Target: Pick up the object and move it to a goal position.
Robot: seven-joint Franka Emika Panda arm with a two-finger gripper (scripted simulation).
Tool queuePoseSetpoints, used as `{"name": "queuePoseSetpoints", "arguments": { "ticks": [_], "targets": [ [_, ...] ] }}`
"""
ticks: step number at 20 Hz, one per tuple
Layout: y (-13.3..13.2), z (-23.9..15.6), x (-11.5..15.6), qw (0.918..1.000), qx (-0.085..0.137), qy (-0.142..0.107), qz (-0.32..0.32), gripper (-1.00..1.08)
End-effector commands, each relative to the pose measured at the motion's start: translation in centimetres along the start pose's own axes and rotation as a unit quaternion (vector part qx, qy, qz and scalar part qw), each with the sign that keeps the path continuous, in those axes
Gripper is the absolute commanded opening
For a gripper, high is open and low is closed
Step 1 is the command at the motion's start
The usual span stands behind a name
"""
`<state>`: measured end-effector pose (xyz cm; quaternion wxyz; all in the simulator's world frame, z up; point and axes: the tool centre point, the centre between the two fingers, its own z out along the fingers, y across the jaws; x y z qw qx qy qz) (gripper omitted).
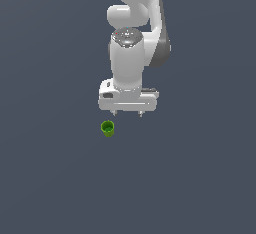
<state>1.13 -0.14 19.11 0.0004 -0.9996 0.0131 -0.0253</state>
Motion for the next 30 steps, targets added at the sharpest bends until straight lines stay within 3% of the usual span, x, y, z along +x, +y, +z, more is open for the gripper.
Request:
{"name": "queuePoseSetpoints", "arguments": {
  "ticks": [1, 16, 30],
  "targets": [
    [0.0, 0.0, 0.0, 1.0, 0.0, 0.0, 0.0, 1.0],
    [-1.5, -1.4, 0.3, 0.9996, 0.009, 0.011, -0.023, 1.0],
    [1.4, 1.4, 0.1, 0.9958, 0.005, 0.003, -0.092, 1.0]
  ]
}}
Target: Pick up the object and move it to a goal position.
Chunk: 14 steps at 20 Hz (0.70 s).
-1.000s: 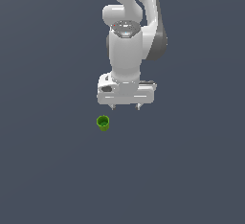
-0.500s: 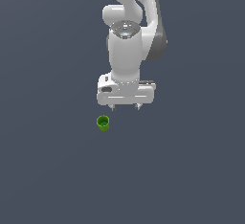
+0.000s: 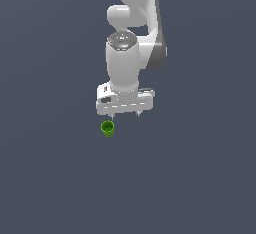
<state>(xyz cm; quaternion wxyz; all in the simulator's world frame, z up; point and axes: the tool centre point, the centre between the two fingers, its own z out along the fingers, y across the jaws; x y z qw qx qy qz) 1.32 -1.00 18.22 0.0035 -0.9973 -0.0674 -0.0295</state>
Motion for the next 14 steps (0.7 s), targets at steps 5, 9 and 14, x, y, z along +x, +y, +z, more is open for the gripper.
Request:
{"name": "queuePoseSetpoints", "arguments": {
  "ticks": [5, 9, 14],
  "targets": [
    [2.4, 2.4, -0.7, 0.9982, -0.002, -0.009, -0.059, 1.0],
    [4.1, 4.1, -1.3, 0.9948, -0.001, -0.014, -0.1, 1.0],
    [5.9, 6.0, -2.2, 0.9887, 0.0, -0.021, -0.148, 1.0]
  ]
}}
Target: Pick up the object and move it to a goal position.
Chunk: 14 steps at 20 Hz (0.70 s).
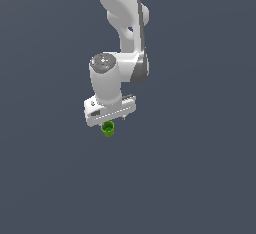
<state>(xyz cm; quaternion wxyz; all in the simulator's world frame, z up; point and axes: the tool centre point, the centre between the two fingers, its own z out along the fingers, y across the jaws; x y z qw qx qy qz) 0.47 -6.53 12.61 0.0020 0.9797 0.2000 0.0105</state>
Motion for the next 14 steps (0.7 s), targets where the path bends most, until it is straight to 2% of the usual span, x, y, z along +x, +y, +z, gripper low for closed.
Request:
{"name": "queuePoseSetpoints", "arguments": {
  "ticks": [1, 14],
  "targets": [
    [0.7, 0.9, -0.6, 0.9997, 0.001, -0.003, -0.023, 1.0],
    [2.5, 3.3, -2.1, 0.9966, 0.005, -0.009, -0.081, 1.0]
  ]
}}
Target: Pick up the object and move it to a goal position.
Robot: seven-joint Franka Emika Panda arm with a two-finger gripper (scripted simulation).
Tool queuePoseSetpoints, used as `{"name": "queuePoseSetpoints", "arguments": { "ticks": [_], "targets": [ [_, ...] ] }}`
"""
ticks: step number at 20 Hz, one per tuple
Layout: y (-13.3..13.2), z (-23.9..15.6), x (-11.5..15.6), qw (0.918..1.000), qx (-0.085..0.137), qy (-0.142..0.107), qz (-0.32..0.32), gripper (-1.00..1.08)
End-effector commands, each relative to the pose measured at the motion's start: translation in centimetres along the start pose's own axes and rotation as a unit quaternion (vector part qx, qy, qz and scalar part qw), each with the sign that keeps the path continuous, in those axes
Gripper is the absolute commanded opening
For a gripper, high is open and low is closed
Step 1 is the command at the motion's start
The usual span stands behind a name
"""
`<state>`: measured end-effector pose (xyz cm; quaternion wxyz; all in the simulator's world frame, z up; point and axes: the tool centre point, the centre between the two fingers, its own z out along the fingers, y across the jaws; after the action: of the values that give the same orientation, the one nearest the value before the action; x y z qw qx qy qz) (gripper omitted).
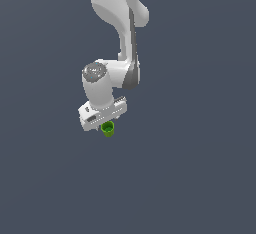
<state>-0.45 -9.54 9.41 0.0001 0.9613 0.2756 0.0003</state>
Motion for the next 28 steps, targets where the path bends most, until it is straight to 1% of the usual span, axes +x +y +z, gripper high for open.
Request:
{"name": "queuePoseSetpoints", "arguments": {
  "ticks": [1, 6, 15, 20, 21, 28],
  "targets": [
    [0.1, 0.1, -0.1, 1.0, 0.0, 0.0, -0.004, 1.0],
    [0.1, 0.5, -0.1, 1.0, 0.0, 0.0, -0.003, 1.0],
    [0.0, 4.5, -0.2, 1.0, 0.0, 0.0, -0.005, 1.0],
    [0.1, 5.2, -0.1, 1.0, 0.0, 0.0, -0.005, 1.0],
    [0.1, 5.2, -0.1, 1.0, 0.0, 0.0, -0.005, -1.0],
    [0.1, 5.2, -0.1, 1.0, 0.0, 0.0, -0.005, -1.0]
  ]
}}
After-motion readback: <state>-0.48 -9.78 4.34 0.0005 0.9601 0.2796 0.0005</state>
